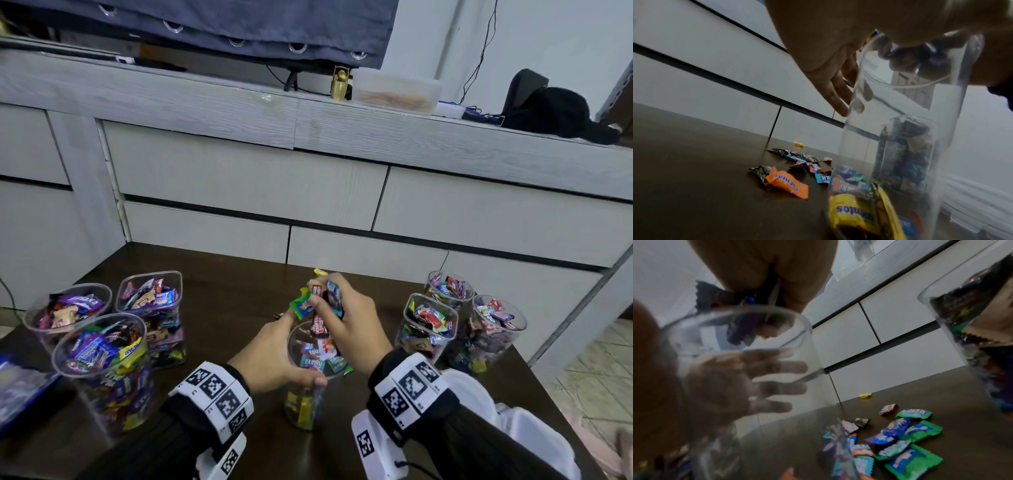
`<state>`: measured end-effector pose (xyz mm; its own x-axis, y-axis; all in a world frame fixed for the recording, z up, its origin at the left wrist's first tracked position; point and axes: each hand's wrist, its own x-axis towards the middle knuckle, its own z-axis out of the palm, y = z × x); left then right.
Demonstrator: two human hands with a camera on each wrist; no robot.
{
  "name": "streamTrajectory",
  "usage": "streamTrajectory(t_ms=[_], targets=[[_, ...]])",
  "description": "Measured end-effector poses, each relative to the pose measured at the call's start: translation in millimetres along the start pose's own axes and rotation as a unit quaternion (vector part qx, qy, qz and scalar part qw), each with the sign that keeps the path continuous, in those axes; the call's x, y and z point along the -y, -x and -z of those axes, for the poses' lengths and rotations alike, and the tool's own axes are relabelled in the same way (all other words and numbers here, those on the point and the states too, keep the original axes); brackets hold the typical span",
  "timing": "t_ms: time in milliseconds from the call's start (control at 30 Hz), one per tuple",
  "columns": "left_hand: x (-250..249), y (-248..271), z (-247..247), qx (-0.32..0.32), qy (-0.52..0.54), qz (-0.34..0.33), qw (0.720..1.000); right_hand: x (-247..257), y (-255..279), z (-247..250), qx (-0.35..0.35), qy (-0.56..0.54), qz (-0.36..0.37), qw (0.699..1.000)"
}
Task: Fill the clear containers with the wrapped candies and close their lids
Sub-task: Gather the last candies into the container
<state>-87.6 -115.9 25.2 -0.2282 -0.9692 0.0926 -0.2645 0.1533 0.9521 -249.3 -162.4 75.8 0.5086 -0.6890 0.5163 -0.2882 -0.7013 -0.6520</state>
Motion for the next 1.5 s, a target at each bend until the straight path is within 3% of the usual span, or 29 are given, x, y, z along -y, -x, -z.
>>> streamTrajectory(t_ms=[267,500,900,1000,1067,1133,1200,1233,1333,1400,1433,1500], targets=[[3,-8,5,-0.022,-0.021,-0.016,0.999,-12,11,-6,0.075,0.076,0.032,0.994],[4,-11,7,0.004,-0.047,-0.015,0.999,-6,9,-3,0.147,0.187,0.068,0.969],[3,-9,10,0.007,-0.040,-0.031,0.999,7,-13,4,0.289,0.233,0.070,0.926],[5,-5,10,0.010,-0.001,-0.040,0.999,11,-10,4,0.306,0.205,0.058,0.928],[6,-3,9,0.019,0.023,-0.051,0.998,11,-10,8,0.255,0.138,0.042,0.956],[8,-1,9,0.041,0.078,-0.049,0.995,5,-9,16,0.110,0.048,0.001,0.993],[11,2,9,0.021,0.135,-0.031,0.990,-9,-5,21,-0.019,-0.032,-0.089,0.995],[12,2,10,-0.002,0.137,-0.021,0.990,-19,-1,22,-0.036,-0.037,-0.139,0.989],[24,-1,15,-0.084,0.047,0.011,0.995,-52,20,12,0.052,0.033,-0.249,0.966],[39,-10,22,-0.127,-0.062,0.066,0.988,-69,34,0,0.108,0.055,-0.288,0.950],[47,-15,23,-0.102,-0.154,0.105,0.977,-77,39,-6,0.125,0.064,-0.298,0.944],[65,-25,23,0.012,-0.350,0.182,0.919,-91,40,-18,0.146,0.090,-0.329,0.929]])
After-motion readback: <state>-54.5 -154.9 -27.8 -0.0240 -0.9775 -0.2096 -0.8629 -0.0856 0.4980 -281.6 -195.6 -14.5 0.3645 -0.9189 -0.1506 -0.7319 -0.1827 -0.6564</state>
